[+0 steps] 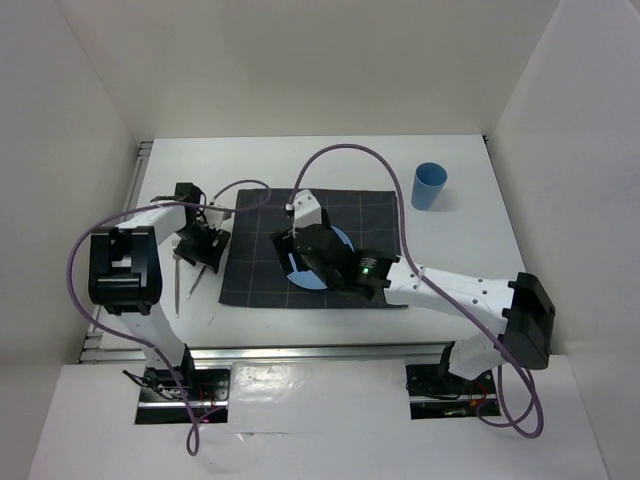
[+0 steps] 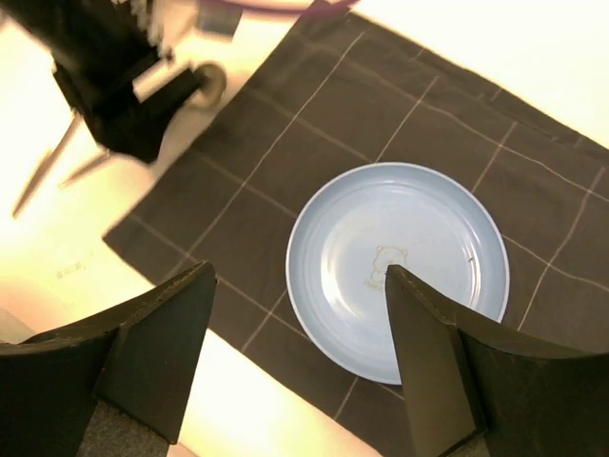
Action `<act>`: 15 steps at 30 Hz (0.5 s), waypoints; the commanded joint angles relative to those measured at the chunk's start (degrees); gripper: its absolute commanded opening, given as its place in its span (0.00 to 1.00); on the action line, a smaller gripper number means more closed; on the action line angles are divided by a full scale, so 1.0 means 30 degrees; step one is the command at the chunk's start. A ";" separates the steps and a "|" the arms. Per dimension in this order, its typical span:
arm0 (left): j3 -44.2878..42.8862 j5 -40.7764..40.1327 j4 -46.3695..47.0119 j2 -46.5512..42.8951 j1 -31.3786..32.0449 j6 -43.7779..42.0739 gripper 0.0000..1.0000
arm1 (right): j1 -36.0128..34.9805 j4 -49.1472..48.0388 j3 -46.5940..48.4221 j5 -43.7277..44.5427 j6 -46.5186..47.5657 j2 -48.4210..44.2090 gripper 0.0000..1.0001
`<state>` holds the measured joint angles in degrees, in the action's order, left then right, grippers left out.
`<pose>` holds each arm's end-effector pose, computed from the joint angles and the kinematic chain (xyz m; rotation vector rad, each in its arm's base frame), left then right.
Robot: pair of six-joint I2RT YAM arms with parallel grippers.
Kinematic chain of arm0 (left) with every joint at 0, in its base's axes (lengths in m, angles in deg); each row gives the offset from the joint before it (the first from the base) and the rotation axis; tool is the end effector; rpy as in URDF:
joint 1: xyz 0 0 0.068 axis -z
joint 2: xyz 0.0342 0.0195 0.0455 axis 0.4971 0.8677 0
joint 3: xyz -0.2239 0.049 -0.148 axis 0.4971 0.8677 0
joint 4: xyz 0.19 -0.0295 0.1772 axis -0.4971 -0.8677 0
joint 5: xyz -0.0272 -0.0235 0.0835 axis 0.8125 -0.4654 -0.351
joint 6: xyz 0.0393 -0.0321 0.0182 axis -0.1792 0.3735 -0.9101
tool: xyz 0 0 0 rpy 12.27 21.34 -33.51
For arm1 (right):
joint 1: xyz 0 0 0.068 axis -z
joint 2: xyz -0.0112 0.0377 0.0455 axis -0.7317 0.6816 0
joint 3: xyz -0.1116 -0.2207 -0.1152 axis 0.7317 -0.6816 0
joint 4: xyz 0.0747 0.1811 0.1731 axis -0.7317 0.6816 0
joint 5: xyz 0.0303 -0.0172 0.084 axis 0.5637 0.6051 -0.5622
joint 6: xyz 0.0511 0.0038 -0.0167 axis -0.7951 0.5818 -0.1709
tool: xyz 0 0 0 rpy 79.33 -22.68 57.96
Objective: Set the dinner table for one person
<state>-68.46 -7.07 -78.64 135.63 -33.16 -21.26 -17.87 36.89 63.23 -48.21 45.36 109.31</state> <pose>0.3312 0.0155 0.1692 0.3802 2.8602 -0.0986 0.1581 0.2958 0.3159 -0.5819 1.9073 0.3415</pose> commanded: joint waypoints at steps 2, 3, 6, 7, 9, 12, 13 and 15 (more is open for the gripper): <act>-0.0346 -0.1556 0.0986 0.1395 0.0181 -0.0540 0.78 | -0.0162 0.0423 -0.1070 0.1908 -0.1849 -0.0536 0.81; -0.0346 -0.2082 0.1220 0.1573 0.0355 -0.0540 0.76 | -0.0162 0.0425 -0.1072 0.1909 -0.2110 -0.0915 0.81; -0.0346 -0.1681 0.1222 0.2305 0.0765 -0.0716 0.63 | -0.0162 0.0425 -0.1482 0.2375 -0.2492 -0.1618 0.81; -0.0346 -0.1445 0.0961 0.2539 0.0767 -0.0716 0.58 | -0.0162 0.0425 -0.1482 0.2378 -0.2494 -0.1622 0.81; -0.0172 -0.1442 0.0784 0.3211 0.0767 -0.0716 0.35 | -0.0162 0.0425 -0.1658 0.2962 -0.2670 -0.2205 0.81; -0.0170 -0.1093 0.0783 0.3915 0.0767 -0.0513 0.15 | -0.0162 0.0425 -0.1861 0.3169 -0.2670 -0.2761 0.81; -0.0170 -0.1091 0.0783 0.4092 0.0767 -0.0511 0.07 | -0.0162 0.0251 -0.1863 0.3169 -0.2467 -0.2764 0.81; -0.0725 -0.0627 0.0783 0.4270 0.0767 -0.0218 0.00 | -0.0162 0.0250 -0.2039 0.3169 -0.2233 -0.2764 0.81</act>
<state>-73.03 -11.81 -80.67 141.77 -30.95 -21.64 -17.87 39.49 57.72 -41.50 39.02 103.23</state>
